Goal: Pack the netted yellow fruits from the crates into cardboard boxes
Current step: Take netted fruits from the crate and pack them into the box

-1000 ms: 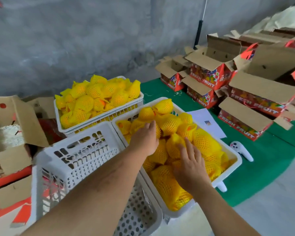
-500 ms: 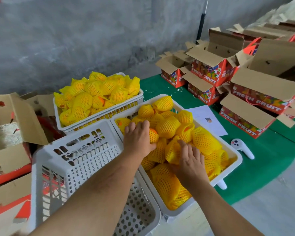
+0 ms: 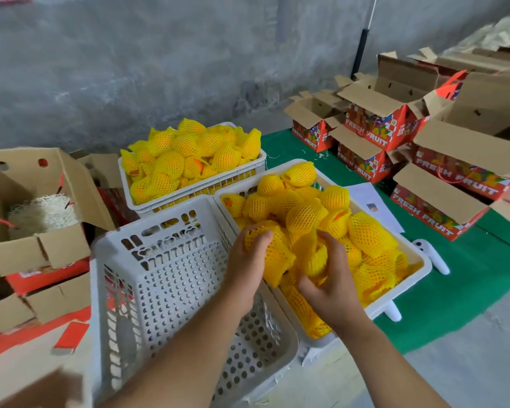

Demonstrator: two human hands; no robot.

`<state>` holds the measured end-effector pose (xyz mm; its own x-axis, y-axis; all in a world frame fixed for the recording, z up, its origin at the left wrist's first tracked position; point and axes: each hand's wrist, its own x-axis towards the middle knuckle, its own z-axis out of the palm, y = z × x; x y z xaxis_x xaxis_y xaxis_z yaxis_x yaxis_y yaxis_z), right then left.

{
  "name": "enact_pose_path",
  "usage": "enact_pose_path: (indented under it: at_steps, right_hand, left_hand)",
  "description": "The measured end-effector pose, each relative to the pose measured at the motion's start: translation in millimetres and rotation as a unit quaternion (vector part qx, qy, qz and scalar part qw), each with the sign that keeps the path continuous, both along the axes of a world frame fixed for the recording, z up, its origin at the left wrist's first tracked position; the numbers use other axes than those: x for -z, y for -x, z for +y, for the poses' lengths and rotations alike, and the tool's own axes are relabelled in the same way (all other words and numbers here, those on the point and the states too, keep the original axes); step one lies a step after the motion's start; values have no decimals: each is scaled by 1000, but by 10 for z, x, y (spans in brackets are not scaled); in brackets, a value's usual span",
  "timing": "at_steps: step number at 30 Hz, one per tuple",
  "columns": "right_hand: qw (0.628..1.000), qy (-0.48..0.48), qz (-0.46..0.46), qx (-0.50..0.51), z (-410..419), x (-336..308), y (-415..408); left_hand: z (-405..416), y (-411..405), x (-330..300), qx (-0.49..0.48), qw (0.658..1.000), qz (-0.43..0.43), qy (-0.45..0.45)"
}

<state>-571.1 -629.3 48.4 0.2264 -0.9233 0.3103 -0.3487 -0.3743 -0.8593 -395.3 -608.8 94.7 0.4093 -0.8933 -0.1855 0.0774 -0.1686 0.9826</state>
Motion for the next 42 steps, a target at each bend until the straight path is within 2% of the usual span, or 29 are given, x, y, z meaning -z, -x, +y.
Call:
enact_pose_path:
  at_steps: [3,5,9,17,20,23,25,30,33,36,38,40,42]
  right_hand:
    - [987,-60,-124,-82,282,-234,-381]
    - [977,-98,-138,-131,426,-332,-566]
    - [956,-143,-158,-202,794,-459,-973]
    - [931,-179,-140,-284,1850,-479,-2035]
    - [938,-172,-115,-277,2291,-505,-2503]
    - [938,-175,-92,-285,2752,-508,-3015]
    - [936,-177,-55,-300,3081,-493,-3358]
    - [922,-227,-44,-312,3914,-245,-4126]
    - [937,-239,-35,-254,4173,-70,-4370]
    - [953,-210,34,-215,4169,102,-4429]
    - [923,-276,109,-247,4145,185,-4467]
    - [867,-323,204,-321,4129,221,-4545]
    - [806,-316,324,-381,4104,209,-4635]
  left_hand:
    - [263,-130,-86,-81,988,115,-55]
    - [474,-383,-146,-113,973,191,-69]
    - [1023,-928,-235,-146,959,243,-20]
    - [2361,-1876,-282,-156,956,248,7]
    - [2942,-2309,-225,-161,956,242,-27]
    - [3671,-2788,-103,-100,953,269,-94]
    - [4102,-3079,-13,-89,955,261,-108]
    - [4869,-3722,151,-233,937,228,-122]
    - [5231,-4058,291,-273,930,212,-125]
    - [5478,-4267,425,-310,917,221,-117]
    - [5556,-4321,495,-328,906,249,-99]
    - [5601,-4335,548,-349,891,276,-86]
    - [5648,-4336,578,-363,877,305,-73]
